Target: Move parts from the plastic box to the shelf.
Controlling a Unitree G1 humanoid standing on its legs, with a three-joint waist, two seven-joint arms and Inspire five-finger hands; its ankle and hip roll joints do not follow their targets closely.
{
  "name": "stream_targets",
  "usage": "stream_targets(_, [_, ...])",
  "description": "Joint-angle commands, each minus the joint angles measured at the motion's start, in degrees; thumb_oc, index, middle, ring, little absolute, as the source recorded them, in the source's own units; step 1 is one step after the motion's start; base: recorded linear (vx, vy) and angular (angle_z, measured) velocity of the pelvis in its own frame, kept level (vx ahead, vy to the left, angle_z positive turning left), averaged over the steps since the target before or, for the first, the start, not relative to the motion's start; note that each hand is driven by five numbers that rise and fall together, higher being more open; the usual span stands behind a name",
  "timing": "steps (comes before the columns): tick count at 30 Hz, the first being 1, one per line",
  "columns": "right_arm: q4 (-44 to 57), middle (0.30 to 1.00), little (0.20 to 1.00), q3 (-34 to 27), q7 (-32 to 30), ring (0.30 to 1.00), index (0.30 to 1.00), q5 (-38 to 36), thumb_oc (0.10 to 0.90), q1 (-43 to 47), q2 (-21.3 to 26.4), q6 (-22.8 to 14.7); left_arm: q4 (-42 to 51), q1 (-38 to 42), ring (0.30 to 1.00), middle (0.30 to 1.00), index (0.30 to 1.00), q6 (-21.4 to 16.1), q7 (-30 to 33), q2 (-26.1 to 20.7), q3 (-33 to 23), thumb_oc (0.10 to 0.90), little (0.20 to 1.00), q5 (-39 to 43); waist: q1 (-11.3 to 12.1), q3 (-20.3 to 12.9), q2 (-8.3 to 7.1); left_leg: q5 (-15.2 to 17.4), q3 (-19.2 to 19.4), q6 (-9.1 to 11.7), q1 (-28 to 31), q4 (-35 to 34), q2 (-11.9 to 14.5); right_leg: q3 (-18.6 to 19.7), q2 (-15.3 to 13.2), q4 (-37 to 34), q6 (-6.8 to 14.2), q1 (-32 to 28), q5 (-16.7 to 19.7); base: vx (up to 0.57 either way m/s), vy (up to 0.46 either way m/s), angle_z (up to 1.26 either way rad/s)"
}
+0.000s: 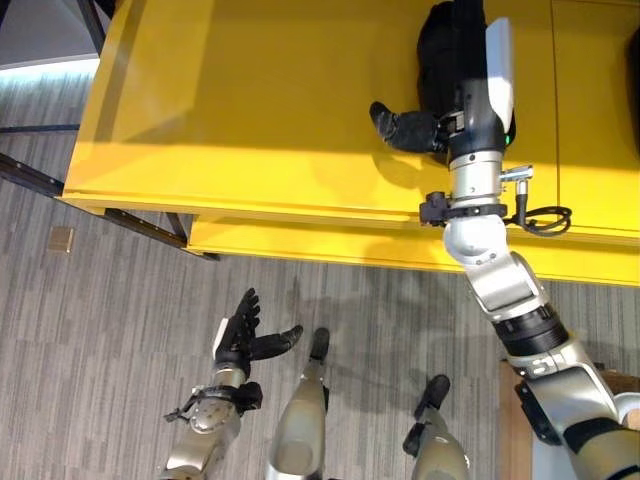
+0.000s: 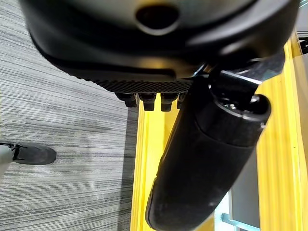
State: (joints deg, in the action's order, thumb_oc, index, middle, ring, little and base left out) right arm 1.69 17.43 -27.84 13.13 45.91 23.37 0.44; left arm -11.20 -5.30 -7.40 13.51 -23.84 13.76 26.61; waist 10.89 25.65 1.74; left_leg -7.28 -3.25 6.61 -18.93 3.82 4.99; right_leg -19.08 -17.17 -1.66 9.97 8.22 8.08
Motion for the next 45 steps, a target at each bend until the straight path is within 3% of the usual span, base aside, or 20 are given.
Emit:
stream_targets(1, [7.36,1.000,1.000,-1.18,-1.37,1.000,1.000,3.90,0.900,3.88,2.36,-6.57,5.00,-2.09,1.000,1.000,1.000,-3.01,1.90,-3.26,-1.09,0.900,1.000,-0.95,-0.30,-3.90,-1.01,4.45,1.48,-4.78,1.60,1.67,-2.33,1.02,-0.05,8.77,-0.58,0.91,-5.52,-0.01,-0.010,-0.04])
stream_targets(8, [11.57,1.000,1.000,-4.75,-1.55,1.000,1.000,2.85,0.900,-5.27,3.22,-8.03,4.99,-3.12,1.000,1.000,1.000,-2.73,1.61,-2.79,-1.34,0.900,1.000,-1.44,-2.51,-4.29,-1.80,4.38,2.04,-4.43,1.83,1.59,-1.73,1.94,0.54,8.39,-0.65,1.24,-5.45,-0.01,-0.010,-0.04])
stream_targets(14, [8.54,1.000,1.000,-8.38,-4.34,1.000,1.000,-0.12,0.900,-9.61,2.32,-8.69,4.61,-3.90,1.000,1.000,1.000,-2.80,1.12,-2.55,-0.52,0.900,1.000,-1.52,-3.51,-4.34,-1.60,3.96,2.66,-4.05,2.39,1.09,-1.29,2.49,0.94,8.22,-0.73,1.54,-5.39,-0.01,-0.024,-0.11])
stream_targets(18, [2.05,1.000,1.000,-10.15,-8.00,1.000,1.000,3.26,0.900,-9.09,2.88,-7.46,3.99,-4.25,1.000,1.000,1.000,-3.43,0.39,-2.73,0.23,0.900,1.000,-1.68,-3.38,-4.31,-0.49,3.41,2.71,-3.75,2.67,0.40,-0.83,2.56,1.27,8.20,-0.83,1.71,-5.53,-0.01,-0.037,-0.08])
stream_targets(28, [-5.85,1.000,1.000,-10.23,-9.04,1.000,1.000,4.96,0.900,-6.71,5.60,-5.54,2.99,-3.77,1.000,1.000,1.000,-3.97,-0.40,-2.92,0.93,0.900,1.000,-2.28,-3.08,-3.72,0.82,2.61,2.53,-3.38,2.43,-0.35,-0.66,2.39,1.42,8.66,-1.09,2.41,-5.80,0.00,-0.002,0.00])
stream_targets(45, [-19.21,1.000,1.000,-4.66,-1.16,1.000,1.000,-7.20,0.900,0.77,8.89,-7.12,2.65,-3.97,1.000,1.000,1.000,-4.21,-2.12,-3.66,0.94,0.900,1.000,-0.50,-1.60,-2.63,1.54,1.58,2.56,-3.75,2.53,-2.27,-0.31,2.94,1.81,10.44,-1.43,4.56,-5.99,0.00,-0.002,0.00])
